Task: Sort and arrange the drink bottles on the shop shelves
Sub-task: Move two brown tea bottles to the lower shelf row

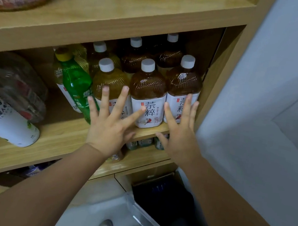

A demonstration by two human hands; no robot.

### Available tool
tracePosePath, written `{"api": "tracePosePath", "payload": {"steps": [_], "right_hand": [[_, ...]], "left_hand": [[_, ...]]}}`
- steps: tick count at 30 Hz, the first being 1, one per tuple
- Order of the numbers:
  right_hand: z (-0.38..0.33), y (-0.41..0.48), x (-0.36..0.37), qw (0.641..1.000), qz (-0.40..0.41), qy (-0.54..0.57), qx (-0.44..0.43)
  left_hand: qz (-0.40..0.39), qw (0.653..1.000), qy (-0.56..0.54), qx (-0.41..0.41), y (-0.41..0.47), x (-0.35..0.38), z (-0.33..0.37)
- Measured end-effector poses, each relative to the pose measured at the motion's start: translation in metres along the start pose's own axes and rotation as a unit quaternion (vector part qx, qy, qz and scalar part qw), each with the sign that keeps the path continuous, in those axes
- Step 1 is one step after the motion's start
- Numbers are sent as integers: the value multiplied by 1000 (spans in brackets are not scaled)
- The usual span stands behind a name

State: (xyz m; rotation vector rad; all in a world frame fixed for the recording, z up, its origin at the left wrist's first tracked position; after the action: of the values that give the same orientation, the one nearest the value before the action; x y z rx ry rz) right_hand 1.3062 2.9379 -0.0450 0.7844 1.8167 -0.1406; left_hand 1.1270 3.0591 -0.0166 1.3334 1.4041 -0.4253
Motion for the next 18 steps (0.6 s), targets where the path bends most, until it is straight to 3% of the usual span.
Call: {"api": "tracePosePath", "payload": {"steps": [11,18], "right_hand": [[0,32,2,999,-46,17,-16],[-15,22,15,994,-95,57,-10]], "left_hand": [[-37,999,13,-23,18,9,4],[8,999,-3,-42,-13,-5,2]]}}
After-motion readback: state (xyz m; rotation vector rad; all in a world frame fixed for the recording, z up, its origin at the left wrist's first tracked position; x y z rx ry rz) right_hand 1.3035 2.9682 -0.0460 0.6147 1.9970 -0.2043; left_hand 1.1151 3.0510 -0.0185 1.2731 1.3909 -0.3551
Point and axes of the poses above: each hand's wrist, its own y-axis towards the middle knuckle, its own x-axis out of the palm, z = x × y, the point moved 2 cm from there along y, towards the middle knuckle, and after that the axes turned 11 degrees about x, right-handed, at the moved point
